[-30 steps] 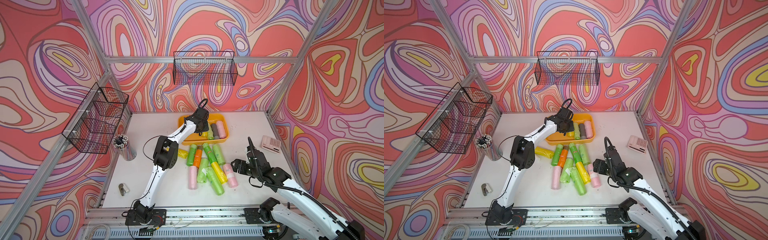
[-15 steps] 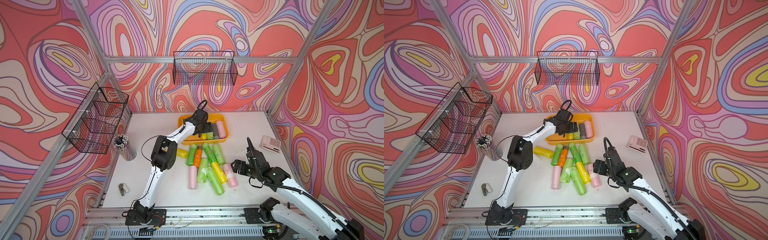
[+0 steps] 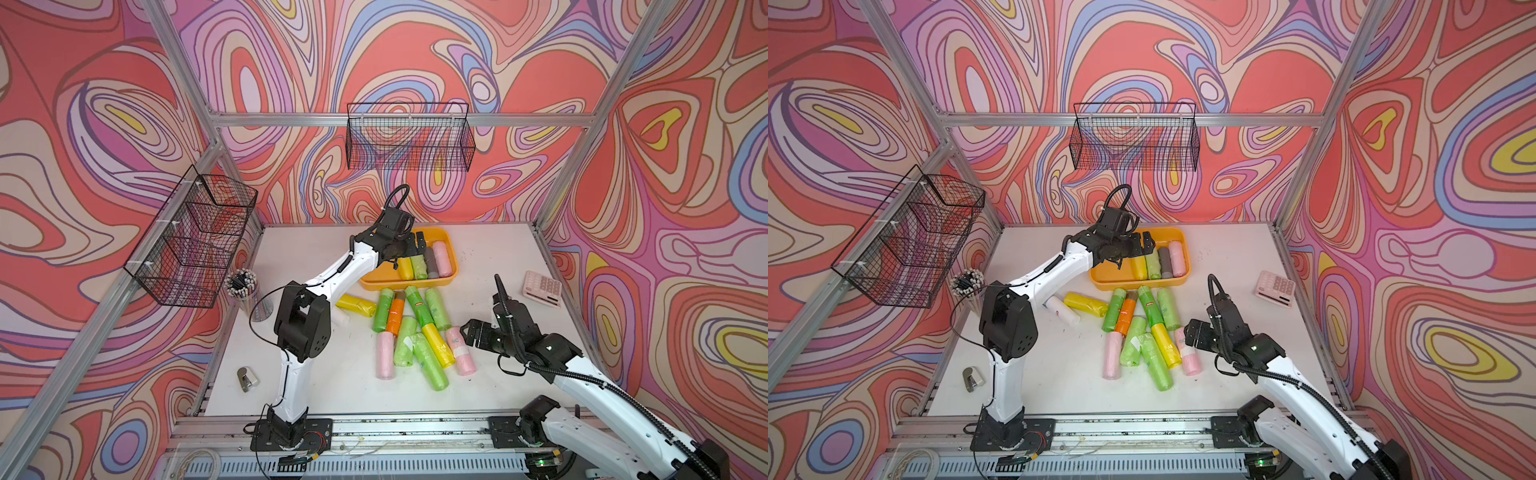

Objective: Put the roll of trash bags into the storage box
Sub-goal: Place the roll of trash bags in the storage box.

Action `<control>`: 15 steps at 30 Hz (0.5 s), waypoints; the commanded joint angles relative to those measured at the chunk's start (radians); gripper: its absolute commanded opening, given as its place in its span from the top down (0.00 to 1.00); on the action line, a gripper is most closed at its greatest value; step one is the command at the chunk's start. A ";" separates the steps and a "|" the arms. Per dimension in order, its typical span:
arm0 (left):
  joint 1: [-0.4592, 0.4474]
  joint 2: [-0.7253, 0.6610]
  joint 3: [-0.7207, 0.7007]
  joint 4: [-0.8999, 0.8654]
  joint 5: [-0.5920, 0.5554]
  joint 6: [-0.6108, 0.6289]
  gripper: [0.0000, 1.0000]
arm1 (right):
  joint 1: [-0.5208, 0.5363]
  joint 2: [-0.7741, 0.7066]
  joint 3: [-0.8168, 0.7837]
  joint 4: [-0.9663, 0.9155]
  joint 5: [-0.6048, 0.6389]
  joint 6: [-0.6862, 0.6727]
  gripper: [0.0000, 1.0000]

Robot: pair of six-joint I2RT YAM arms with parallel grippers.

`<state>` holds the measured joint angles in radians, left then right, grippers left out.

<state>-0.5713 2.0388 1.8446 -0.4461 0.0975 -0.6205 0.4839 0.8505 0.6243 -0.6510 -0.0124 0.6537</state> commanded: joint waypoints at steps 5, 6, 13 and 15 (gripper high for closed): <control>-0.034 -0.183 -0.241 0.099 0.005 -0.011 0.00 | -0.001 -0.022 0.015 -0.024 -0.011 0.038 0.08; -0.039 -0.208 -0.272 0.108 0.001 -0.014 0.00 | -0.001 -0.025 0.012 -0.024 -0.011 0.043 0.08; -0.082 -0.335 -0.428 0.112 -0.013 -0.021 0.00 | -0.001 -0.054 -0.019 -0.016 -0.021 0.073 0.08; -0.095 -0.373 -0.477 0.120 -0.020 -0.029 0.00 | -0.001 -0.057 -0.027 -0.012 -0.028 0.079 0.09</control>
<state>-0.6476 1.7229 1.4242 -0.3542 0.0986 -0.6331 0.4839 0.8066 0.6193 -0.6598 -0.0277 0.7021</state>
